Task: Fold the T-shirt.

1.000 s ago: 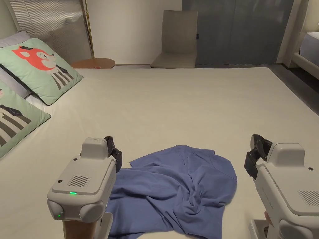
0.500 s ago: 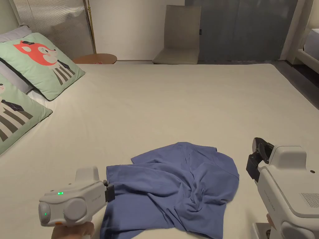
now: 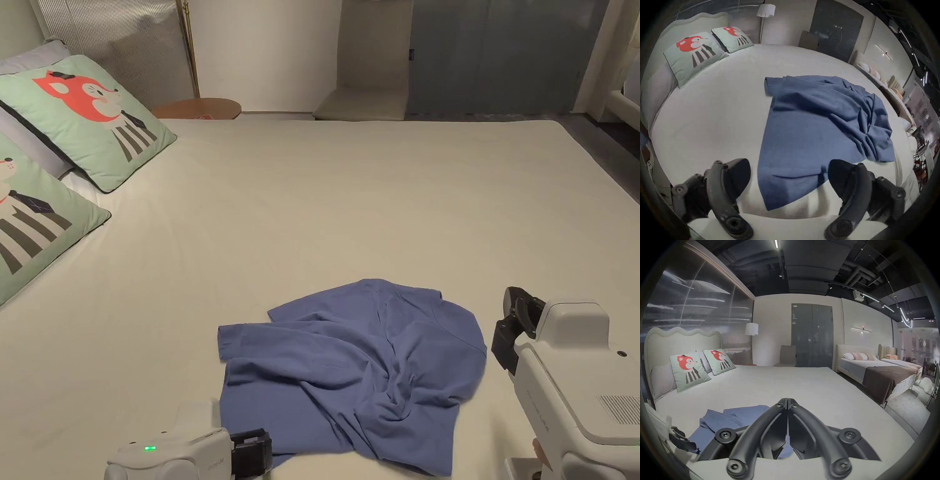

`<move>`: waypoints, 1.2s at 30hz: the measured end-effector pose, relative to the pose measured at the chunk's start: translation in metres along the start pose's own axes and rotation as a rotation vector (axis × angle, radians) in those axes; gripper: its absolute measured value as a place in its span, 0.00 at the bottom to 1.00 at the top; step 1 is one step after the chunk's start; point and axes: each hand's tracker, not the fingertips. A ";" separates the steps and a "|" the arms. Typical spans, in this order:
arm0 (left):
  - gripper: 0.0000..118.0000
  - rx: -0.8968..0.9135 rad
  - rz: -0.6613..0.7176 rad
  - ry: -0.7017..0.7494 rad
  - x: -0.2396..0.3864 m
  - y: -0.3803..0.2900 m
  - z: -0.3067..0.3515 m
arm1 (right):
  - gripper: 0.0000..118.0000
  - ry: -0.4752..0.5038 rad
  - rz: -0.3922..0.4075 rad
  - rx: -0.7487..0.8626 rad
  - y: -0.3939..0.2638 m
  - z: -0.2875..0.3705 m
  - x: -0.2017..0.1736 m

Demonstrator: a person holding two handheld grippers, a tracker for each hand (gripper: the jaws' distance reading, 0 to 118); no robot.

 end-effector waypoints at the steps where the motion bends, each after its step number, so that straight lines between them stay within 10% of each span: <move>1: 0.61 -0.006 -0.001 0.002 0.002 -0.002 -0.002 | 0.01 0.000 -0.001 -0.002 0.000 0.000 0.000; 3: 0.29 -0.022 -0.014 -0.005 0.006 -0.007 -0.009 | 0.01 0.000 -0.005 -0.007 -0.002 -0.001 0.001; 7: 0.05 -0.003 -0.062 0.013 0.019 -0.012 -0.007 | 0.01 -0.002 -0.006 -0.019 -0.005 -0.003 0.004; 16: 0.05 0.095 -0.059 -0.085 0.021 0.016 0.033 | 0.05 -0.020 -0.059 -0.225 -0.014 -0.061 0.024; 20: 0.05 0.131 -0.035 -0.144 0.014 0.032 0.039 | 0.81 -0.001 -0.062 -0.401 -0.019 -0.126 0.032; 22: 0.05 0.146 -0.026 -0.157 0.013 0.037 0.039 | 0.97 -0.003 -0.072 -0.461 -0.033 -0.161 0.042; 30: 0.05 0.129 -0.047 -0.159 0.013 0.047 0.020 | 0.84 0.047 -0.051 -0.735 -0.067 -0.235 0.041; 36: 0.05 0.113 -0.047 -0.167 0.011 0.047 0.014 | 0.30 0.047 0.037 -0.751 -0.081 -0.233 0.030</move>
